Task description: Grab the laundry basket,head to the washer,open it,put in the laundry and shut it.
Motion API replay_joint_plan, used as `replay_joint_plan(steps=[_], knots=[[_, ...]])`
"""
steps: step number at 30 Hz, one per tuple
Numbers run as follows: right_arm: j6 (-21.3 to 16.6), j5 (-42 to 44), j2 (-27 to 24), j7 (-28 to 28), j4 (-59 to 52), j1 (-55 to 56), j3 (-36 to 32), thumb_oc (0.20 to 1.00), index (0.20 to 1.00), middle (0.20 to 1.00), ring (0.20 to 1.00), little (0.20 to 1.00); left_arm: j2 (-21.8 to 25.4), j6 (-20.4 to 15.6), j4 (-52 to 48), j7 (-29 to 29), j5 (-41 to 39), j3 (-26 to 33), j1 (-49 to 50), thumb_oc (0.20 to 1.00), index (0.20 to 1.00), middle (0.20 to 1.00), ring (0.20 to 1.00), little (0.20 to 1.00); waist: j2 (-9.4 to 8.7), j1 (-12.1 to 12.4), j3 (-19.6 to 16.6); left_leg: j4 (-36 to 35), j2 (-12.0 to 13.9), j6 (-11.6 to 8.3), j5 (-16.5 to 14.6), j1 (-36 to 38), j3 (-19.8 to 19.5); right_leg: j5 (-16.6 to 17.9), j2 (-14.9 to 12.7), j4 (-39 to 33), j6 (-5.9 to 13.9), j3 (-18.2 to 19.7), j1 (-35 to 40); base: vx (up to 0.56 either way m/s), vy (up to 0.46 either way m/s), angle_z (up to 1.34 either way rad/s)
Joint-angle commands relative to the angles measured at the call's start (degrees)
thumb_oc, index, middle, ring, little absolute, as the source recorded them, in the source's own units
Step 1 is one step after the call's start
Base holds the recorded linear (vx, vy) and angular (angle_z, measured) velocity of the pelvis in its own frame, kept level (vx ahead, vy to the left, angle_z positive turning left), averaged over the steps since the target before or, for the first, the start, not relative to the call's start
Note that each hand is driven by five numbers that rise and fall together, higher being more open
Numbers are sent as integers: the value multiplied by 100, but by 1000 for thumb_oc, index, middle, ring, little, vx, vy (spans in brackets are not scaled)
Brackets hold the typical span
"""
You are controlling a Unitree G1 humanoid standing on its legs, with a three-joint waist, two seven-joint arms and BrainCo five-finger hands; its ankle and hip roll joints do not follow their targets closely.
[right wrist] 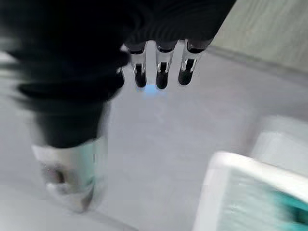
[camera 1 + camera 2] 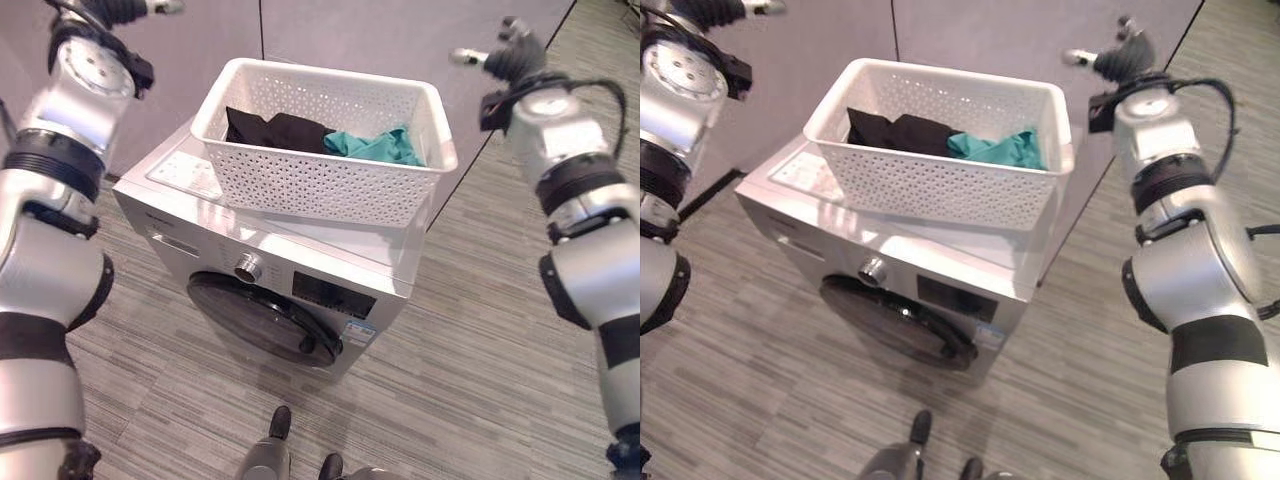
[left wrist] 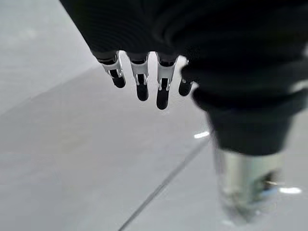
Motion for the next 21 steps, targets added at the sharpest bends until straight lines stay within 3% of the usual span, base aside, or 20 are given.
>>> replay_joint_plan(steps=[1,2,3,4,6,7,9,11,12,13,14,15,17,18,19,20,21], knots=[[-523,-208,-644,-366,-236,-101,-148,1000,1000,1000,1000,1000,299,-305,111,204,197,596,-53,1000,1000,1000,1000,1000,-77,12,-1,441,333,-71,-1076,441,81,192,-479,-792,575,288,294,-37,-143,15],[-585,-288,-877,-401,-653,268,-393,1000,1000,1000,1000,1000,485,-334,-271,133,214,955,435,1000,1000,1000,1000,1000,-72,16,9,450,359,-99,-1032,416,56,176,-432,-827,541,294,309,-76,-194,20],[-680,-488,-1303,-448,-1579,1334,-1166,1000,1000,1000,1000,1000,807,-369,-987,-46,181,1861,1693,1000,1000,1000,1000,1000,-59,20,71,488,445,-176,-909,339,1,121,-319,-871,448,288,342,-105,-262,18],[-724,-589,-1503,-439,-1929,1858,-1583,1000,1000,1000,1000,1000,925,-362,-1208,-97,195,2285,2261,1000,1000,1000,1000,1000,-51,19,138,520,491,-220,-832,276,-16,88,-271,-892,408,269,348,-125,-271,42],[-707,-744,-1600,-439,-2425,2656,-2134,1000,1000,1000,1000,1000,983,-313,-1485,-140,288,2872,3055,1000,1000,1000,1000,1000,-33,-16,134,580,536,-276,-753,194,-60,59,-226,-917,358,206,376,-139,-161,47],[-735,-1010,-1829,-480,-3068,3954,-3122,1000,1000,1000,1000,1000,863,-293,-1826,-218,444,3695,4198,1000,1000,1000,1000,1000,-25,-82,358,958,553,-384,-437,-270,-35,44,-216,-921,271,24,366,-252,-170,30],[-708,-1312,-1656,-468,-3599,5536,-4249,1000,1000,1000,1000,1000,461,-269,-2051,-302,618,4556,5392,1000,1000,1000,1000,1000,-51,-274,511,1275,597,-310,-435,-614,502,36,-238,-887,205,-215,303,-224,-193,61],[-547,-1820,-1250,-406,-4292,7033,-5214,1000,1000,1000,1000,1000,-257,-212,-2611,-441,827,5257,6535,1000,1000,1000,1000,1000,-62,-429,428,1526,914,-263,-826,-562,1326,-84,-293,-808,205,-395,249,-61,-105,105],[-489,-2050,-966,-317,-4620,7585,-5545,1000,1000,1000,1000,1000,-612,-207,-2835,-521,956,5448,6941,1000,1000,1000,1000,1000,-68,-457,426,1672,959,-215,-964,-528,1462,-88,-325,-822,182,-448,240,-69,-44,65],[-445,-2272,-609,-238,-4914,8135,-5756,1000,1000,1000,1000,1000,-1003,-230,-3022,-539,1078,5599,7340,1000,1000,1000,1000,1000,-71,-454,418,1789,879,-151,-1180,-485,1351,-92,-331,-837,159,-427,238,-35,-45,69],[-377,-2526,-63,14,-5192,8728,-5863,1000,1000,1000,1000,1000,-1757,-257,-3158,-616,1087,5764,7963,1000,1000,1000,1000,1000,-110,-419,437,1792,716,-86,-1472,-355,1021,-88,-311,-854,122,-357,221,-5,-28,46],[-364,-2547,-45,28,-5251,8798,-5879,1000,1000,1000,1000,1000,-1789,-253,-3213,-625,1099,5784,8041,1000,1000,1000,1000,1000,-98,-432,410,1793,714,-82,-1488,-340,1011,-96,-310,-855,125,-366,241,24,-31,50],[-283,-2541,488,284,-5344,9266,-5623,1000,1000,1000,1000,1000,-2631,-320,-3240,-760,734,5644,8576,1000,1000,1000,1000,1000,-123,-406,442,1791,617,-51,-1636,-143,697,-129,-243,-850,67,-337,268,12,-25,15],[-267,-2429,671,357,-5306,9370,-5512,1000,1000,1000,1000,1000,-2916,-304,-3098,-803,559,5470,8608,1000,1000,1000,1000,1000,-151,-434,491,1901,687,-63,-1594,-160,761,-140,-251,-853,47,-396,286,-111,-10,19],[-229,-2208,972,563,-5076,9598,-5180,1000,1000,1000,1000,1000,-3207,-223,-2678,-1010,556,4998,8643,1000,1000,1000,1000,1000,-210,-588,563,2027,1321,-86,-1304,-189,1395,-177,-313,-827,17,-631,272,-116,-8,43],[-232,-2204,974,569,-5076,9612,-5176,1000,1000,1000,1000,1000,-3204,-229,-2668,-1014,562,4994,8652,1000,1000,1000,1000,1000,-215,-576,549,2013,1330,-99,-1290,-180,1407,-179,-306,-826,8,-620,267,-106,12,100],[-181,-2181,1111,657,-4966,9710,-4952,1000,1000,1000,1000,1000,-3311,-178,-2513,-1119,580,4821,8728,1000,1000,1000,1000,1000,-213,-579,571,1921,1565,-141,-1118,-117,1579,-194,-343,-857,12,-728,299,-22,15,104]])
